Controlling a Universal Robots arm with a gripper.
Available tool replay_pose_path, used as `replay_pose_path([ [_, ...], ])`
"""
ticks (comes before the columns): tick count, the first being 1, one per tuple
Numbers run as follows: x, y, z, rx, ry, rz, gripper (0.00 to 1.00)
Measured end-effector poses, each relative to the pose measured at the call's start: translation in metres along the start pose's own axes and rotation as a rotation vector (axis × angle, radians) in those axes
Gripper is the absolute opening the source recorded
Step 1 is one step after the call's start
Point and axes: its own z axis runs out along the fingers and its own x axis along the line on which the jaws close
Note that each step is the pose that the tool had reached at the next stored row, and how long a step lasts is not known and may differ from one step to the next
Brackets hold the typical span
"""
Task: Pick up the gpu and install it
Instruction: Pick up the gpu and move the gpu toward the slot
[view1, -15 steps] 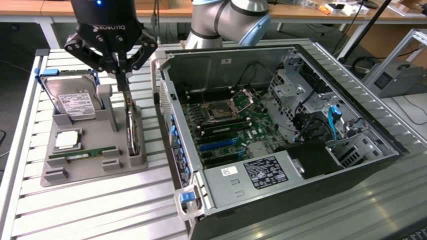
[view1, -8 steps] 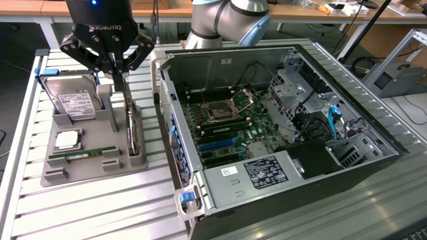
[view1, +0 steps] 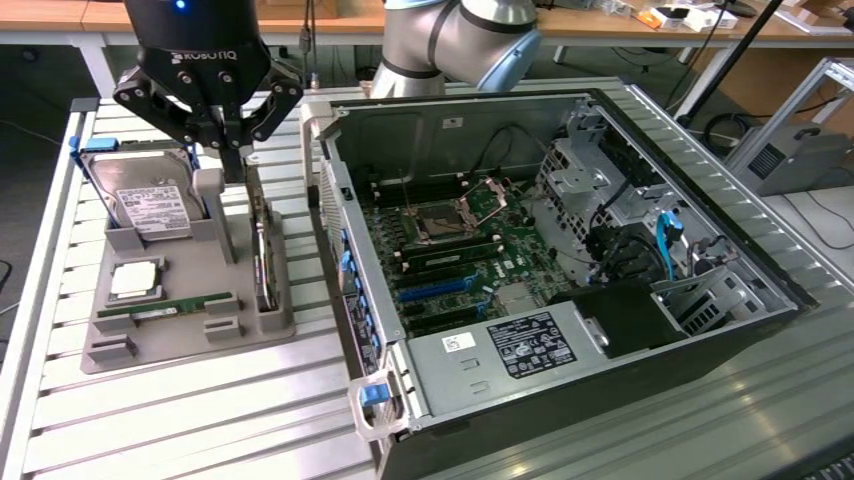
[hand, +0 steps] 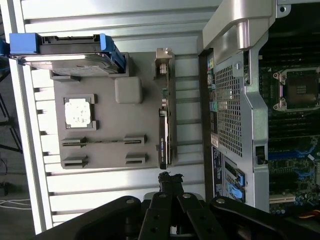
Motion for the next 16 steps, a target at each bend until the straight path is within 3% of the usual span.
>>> replay_pose_path([
  [10,0.0000,0.0000,0.0000,0.0000,0.0000,0.000,0.11],
  [13,0.0000,0.0000,0.0000,0.0000,0.0000,0.000,0.30],
  [14,0.0000,0.0000,0.0000,0.0000,0.0000,0.000,0.30],
  [15,0.0000,0.0000,0.0000,0.0000,0.0000,0.000,0.42],
  [16,0.0000,0.0000,0.0000,0.0000,0.0000,0.000,0.42],
])
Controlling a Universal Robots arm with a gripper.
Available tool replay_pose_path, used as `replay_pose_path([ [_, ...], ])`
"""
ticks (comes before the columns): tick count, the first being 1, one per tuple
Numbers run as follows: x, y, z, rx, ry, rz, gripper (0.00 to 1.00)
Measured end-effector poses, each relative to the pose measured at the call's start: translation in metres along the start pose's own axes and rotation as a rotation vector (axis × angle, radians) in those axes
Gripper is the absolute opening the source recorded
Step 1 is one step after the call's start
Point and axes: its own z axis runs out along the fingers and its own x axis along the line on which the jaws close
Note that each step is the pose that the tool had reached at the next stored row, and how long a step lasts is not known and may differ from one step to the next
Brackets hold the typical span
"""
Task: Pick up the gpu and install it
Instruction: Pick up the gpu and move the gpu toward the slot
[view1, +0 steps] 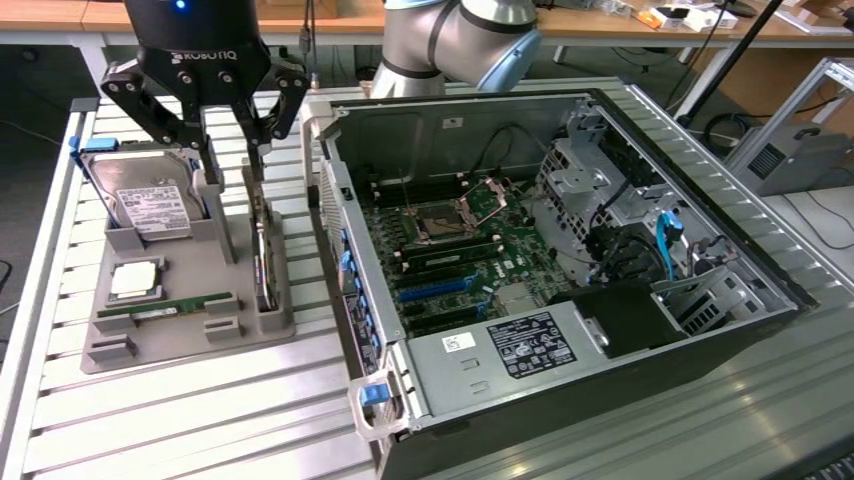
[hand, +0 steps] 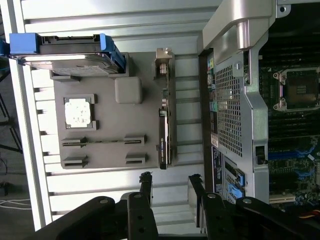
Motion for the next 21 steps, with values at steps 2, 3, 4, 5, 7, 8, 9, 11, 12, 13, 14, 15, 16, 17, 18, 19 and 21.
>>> replay_pose_path([
  [2,0.0000,0.0000,0.0000,0.0000,0.0000,0.000,0.42],
  [3,0.0000,0.0000,0.0000,0.0000,0.0000,0.000,0.42],
  [4,0.0000,0.0000,0.0000,0.0000,0.0000,0.000,0.42],
  [5,0.0000,0.0000,0.0000,0.0000,0.0000,0.000,0.42],
  [7,0.0000,0.0000,0.0000,0.0001,0.0000,0.000,0.42],
  [8,0.0000,0.0000,0.0002,0.0001,0.0001,0.000,0.42],
  [9,0.0000,0.0000,0.0004,0.0001,0.0001,0.000,0.42],
  [11,0.0000,0.0000,0.0008,0.0001,0.0001,0.000,0.42],
  [12,0.0000,0.0000,0.0010,0.0002,0.0000,0.000,0.42],
  [13,0.0000,0.0000,0.0012,0.0002,0.0000,0.000,0.42],
  [14,0.0000,0.0000,0.0013,0.0002,0.0000,0.000,0.42],
  [15,0.0000,0.0000,0.0015,0.0002,0.0000,0.000,0.42],
  [16,0.0000,0.0001,0.0017,0.0001,0.0000,0.000,0.42],
  [17,0.0001,0.0001,0.0019,0.0001,0.0000,0.000,0.42],
  [18,0.0001,0.0001,0.0020,0.0002,0.0001,0.000,0.42],
  [19,0.0001,0.0001,0.0026,0.0001,0.0000,0.000,0.42],
  [21,0.0001,0.0001,0.0032,0.0002,0.0000,0.000,0.42],
])
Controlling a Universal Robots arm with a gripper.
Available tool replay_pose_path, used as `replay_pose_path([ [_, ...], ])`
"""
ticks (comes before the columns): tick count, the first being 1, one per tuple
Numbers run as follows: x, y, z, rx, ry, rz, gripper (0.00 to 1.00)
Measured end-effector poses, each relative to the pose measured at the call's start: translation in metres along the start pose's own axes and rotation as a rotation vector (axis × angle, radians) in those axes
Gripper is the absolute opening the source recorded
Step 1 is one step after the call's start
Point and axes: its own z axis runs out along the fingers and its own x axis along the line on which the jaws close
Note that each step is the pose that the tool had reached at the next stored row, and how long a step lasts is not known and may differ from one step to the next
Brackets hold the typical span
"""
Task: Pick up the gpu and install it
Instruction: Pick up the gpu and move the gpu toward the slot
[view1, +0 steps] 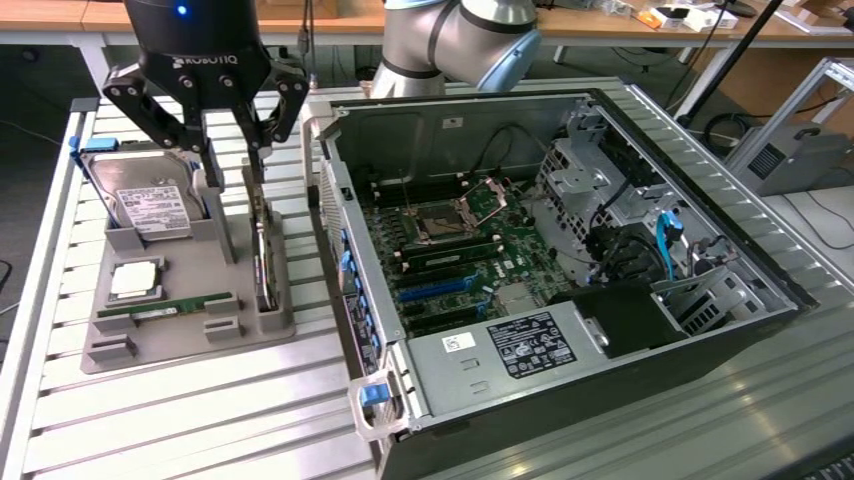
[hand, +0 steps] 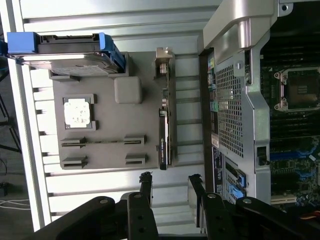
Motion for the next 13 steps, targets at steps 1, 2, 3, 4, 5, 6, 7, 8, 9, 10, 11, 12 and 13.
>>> replay_pose_path([
  [1,0.0000,0.0000,0.0001,0.0000,0.0000,0.000,0.42],
  [2,0.0000,0.0000,0.0004,0.0000,0.0000,0.000,0.42],
  [3,0.0000,0.0000,0.0004,0.0000,0.0000,0.000,0.42],
  [4,0.0000,0.0000,0.0009,0.0000,0.0000,0.000,0.42],
  [5,0.0000,0.0000,0.0013,-0.0001,0.0000,0.000,0.42],
  [6,0.0000,0.0000,0.0013,0.0000,0.0000,0.000,0.42],
  [7,0.0000,0.0001,0.0015,-0.0001,0.0000,0.000,0.42],
  [8,0.0000,0.0001,0.0017,0.0000,0.0000,0.000,0.42],
  [9,0.0001,0.0001,0.0020,-0.0001,0.0000,0.000,0.42],
  [10,0.0000,0.0001,0.0023,0.0000,0.0000,0.000,0.42],
  [11,0.0001,0.0001,0.0025,0.0000,0.0000,0.000,0.42],
  [12,0.0001,0.0002,0.0051,0.0000,0.0000,0.000,0.42],
  [13,0.0002,0.0003,0.0070,0.0000,0.0000,0.000,0.42],
])
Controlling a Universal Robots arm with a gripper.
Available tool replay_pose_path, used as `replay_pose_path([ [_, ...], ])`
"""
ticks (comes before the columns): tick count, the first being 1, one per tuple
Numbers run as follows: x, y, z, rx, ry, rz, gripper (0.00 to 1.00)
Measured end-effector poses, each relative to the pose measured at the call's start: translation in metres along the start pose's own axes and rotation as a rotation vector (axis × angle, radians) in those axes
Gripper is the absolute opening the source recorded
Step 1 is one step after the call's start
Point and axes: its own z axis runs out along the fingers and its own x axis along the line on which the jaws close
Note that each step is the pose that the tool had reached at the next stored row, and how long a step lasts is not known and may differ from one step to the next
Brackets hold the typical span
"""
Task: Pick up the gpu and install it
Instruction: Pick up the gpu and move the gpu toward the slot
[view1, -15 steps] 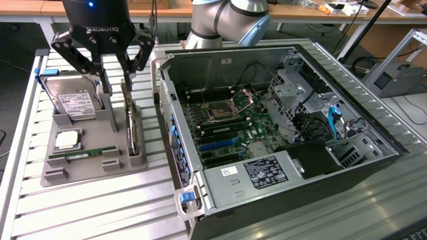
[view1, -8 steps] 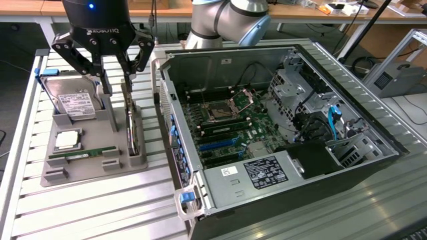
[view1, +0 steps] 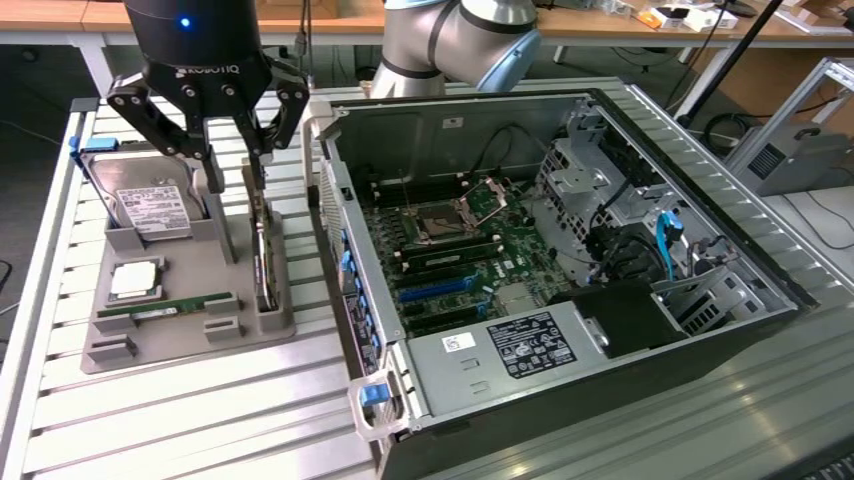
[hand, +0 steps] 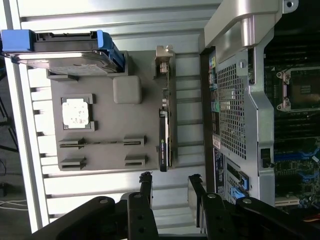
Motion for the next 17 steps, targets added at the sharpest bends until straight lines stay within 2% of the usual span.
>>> replay_pose_path([
  [17,0.0002,0.0002,0.0057,0.0000,0.0000,0.000,0.42],
])
